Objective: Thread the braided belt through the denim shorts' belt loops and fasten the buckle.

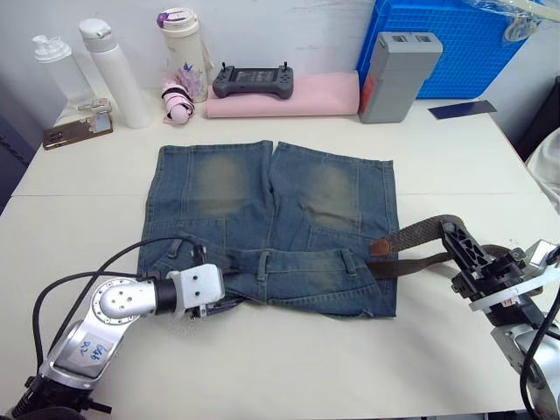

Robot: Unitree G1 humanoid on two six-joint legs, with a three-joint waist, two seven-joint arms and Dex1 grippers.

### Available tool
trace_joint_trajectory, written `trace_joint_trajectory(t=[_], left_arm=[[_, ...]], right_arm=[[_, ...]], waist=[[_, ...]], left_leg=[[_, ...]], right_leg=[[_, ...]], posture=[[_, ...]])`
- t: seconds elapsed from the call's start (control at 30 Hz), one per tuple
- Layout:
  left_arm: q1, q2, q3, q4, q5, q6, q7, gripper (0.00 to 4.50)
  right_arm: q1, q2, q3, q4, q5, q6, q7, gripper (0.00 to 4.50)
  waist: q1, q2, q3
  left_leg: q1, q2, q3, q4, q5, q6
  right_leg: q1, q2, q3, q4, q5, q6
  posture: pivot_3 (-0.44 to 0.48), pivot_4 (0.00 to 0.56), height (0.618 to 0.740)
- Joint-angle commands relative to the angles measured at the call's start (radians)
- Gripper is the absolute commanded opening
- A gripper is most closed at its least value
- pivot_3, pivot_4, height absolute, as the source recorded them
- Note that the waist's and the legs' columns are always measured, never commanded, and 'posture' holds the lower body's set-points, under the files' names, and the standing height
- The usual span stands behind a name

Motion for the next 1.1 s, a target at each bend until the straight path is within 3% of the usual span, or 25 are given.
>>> trace_joint_trajectory(t=[0.03,0.1,0.17,0.23,0.37,0.57,0.77,1.1], left_arm=[[-0.1,0.037,0.119,-0.026,-0.356,0.255,-0.144,3.08],[-0.147,0.06,0.15,-0.037,-0.519,0.415,-0.177,3.08],[-0.193,0.05,0.148,-0.05,-0.604,0.481,-0.191,3.08],[-0.241,-0.011,0.089,-0.04,-0.565,0.471,-0.146,3.08],[-0.271,-0.158,-0.1,0.008,-0.36,0.33,-0.095,3.08],[-0.306,-0.297,-0.225,0.169,-0.129,0.117,-0.032,3.08],[-0.311,-0.323,-0.208,0.194,-0.1,0.074,-0.038,3.08],[-0.429,-0.335,-0.229,0.263,-0.002,-0.043,-0.058,3.08]], right_arm=[[0.0,-0.02,0.006,-0.037,0.024,0.012,-0.017,0.0],[0.001,-0.025,0.015,-0.037,0.024,0.015,-0.026,0.0],[-0.003,-0.025,0.019,-0.036,0.024,0.014,-0.04,0.0],[-0.002,-0.03,0.027,-0.032,0.023,0.014,-0.056,0.0],[-0.004,-0.026,0.047,-0.025,0.002,0.005,-0.086,0.0],[-0.013,-0.017,0.067,-0.002,-0.115,-0.013,-0.104,0.0],[-0.016,-0.009,0.097,-0.022,-0.236,-0.015,-0.096,0.0],[-0.022,0.145,0.287,-0.132,-0.495,-0.049,-0.21,0.0]], waist=[[-0.001,0.0,0.0],[-0.003,0.0,0.0],[-0.005,0.0,0.0],[-0.003,0.0,0.0],[0.001,0.0,0.0],[-0.001,0.0,0.0],[0.0,0.0,0.0],[-0.001,0.001,0.0]], left_leg=[[0.0,0.0,0.0,0.0,0.0,0.0],[0.0,0.0,-0.002,0.0,0.0,0.0],[0.0,0.0,-0.002,0.0,0.0,0.0],[0.0,0.0,-0.002,0.0,0.0,0.0],[0.0,-0.003,-0.003,0.0,0.0,0.0],[0.0,-0.002,0.0,0.0,0.0,0.0],[-0.001,-0.002,0.004,0.001,0.0,0.0],[-0.001,-0.002,0.003,0.001,0.0,0.0]], right_leg=[[0.0,0.0,0.0,0.0,0.0,0.0],[0.0,0.0,-0.001,0.0,0.0,0.0],[0.0,0.0,-0.001,0.0,0.0,0.0],[0.0,0.0,-0.001,0.0,0.0,0.0],[0.001,-0.001,0.0,0.0,0.0,0.0],[0.0,0.001,-0.001,0.0,0.0,0.0],[0.0,0.001,-0.001,0.0,0.0,0.0],[0.0,0.001,-0.001,0.0,0.0,0.0]], posture=[[0.0,0.15,0.74],[0.0,0.15,0.74],[0.0,0.15,0.74],[0.0,0.15,0.74],[0.0,0.15,0.74],[0.0,0.15,0.74],[0.0,0.15,0.74],[0.0,0.15,0.74]])
